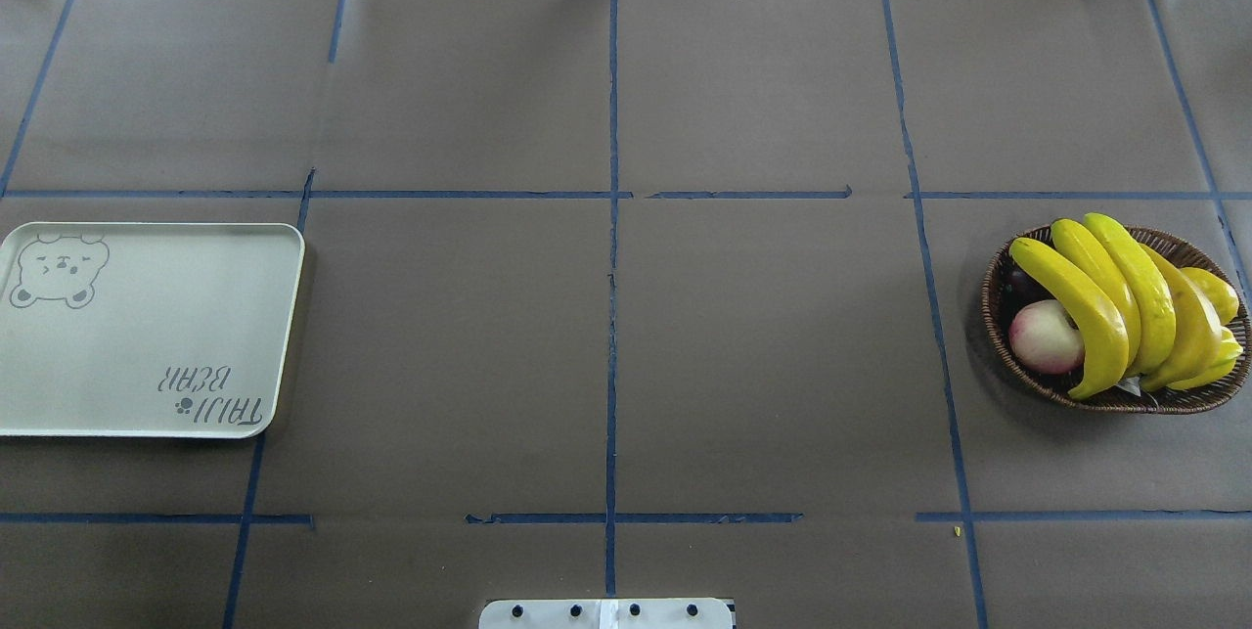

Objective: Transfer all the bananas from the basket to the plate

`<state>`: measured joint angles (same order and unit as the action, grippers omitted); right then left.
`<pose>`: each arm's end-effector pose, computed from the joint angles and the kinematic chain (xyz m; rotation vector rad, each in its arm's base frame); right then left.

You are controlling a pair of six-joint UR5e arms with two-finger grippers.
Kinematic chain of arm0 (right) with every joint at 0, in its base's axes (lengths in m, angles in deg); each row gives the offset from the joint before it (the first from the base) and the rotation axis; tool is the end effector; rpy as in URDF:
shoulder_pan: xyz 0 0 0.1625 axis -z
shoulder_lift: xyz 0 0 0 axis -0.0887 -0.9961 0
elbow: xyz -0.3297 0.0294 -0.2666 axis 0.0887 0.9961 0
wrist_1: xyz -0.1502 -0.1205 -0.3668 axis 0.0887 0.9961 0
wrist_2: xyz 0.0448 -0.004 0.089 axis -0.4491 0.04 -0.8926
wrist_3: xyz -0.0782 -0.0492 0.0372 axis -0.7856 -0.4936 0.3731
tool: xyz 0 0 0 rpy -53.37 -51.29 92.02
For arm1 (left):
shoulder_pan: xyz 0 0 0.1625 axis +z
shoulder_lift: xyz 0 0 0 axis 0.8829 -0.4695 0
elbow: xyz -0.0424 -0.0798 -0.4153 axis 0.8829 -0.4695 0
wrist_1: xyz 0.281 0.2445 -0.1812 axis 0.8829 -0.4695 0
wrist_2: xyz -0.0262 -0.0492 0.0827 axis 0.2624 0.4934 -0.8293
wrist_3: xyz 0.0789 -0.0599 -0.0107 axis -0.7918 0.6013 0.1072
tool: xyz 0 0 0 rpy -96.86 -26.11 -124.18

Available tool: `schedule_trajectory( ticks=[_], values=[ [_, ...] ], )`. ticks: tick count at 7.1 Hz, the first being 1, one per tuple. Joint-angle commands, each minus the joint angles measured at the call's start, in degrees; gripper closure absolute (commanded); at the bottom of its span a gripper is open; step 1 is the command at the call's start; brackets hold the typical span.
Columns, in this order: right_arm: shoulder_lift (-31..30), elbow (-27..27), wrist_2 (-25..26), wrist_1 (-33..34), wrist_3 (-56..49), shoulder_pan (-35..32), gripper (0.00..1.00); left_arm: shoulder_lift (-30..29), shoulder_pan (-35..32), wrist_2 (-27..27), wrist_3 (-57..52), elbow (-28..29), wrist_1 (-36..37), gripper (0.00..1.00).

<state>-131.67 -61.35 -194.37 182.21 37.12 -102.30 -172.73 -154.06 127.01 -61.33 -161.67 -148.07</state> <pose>0.1158 -0.4480 0.6755 -0.0675 -0.8563 0.1165 -0.0781 -0.5245 0.6420 0.0019 0.8393 -0.0189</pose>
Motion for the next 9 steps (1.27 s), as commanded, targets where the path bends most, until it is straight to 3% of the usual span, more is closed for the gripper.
schedule_trajectory(
  ticks=[1, 9],
  values=[
    [0.2, -0.1, 0.1, 0.0, -0.1, 0.0, 0.0, 0.0, 0.0, 0.0, 0.0, 0.0, 0.0, 0.0],
    [0.4, -0.3, 0.1, 0.0, 0.7, 0.0, 0.0, 0.2, 0.0, 0.0, 0.0, 0.0, -1.4, 0.0]
  ],
)
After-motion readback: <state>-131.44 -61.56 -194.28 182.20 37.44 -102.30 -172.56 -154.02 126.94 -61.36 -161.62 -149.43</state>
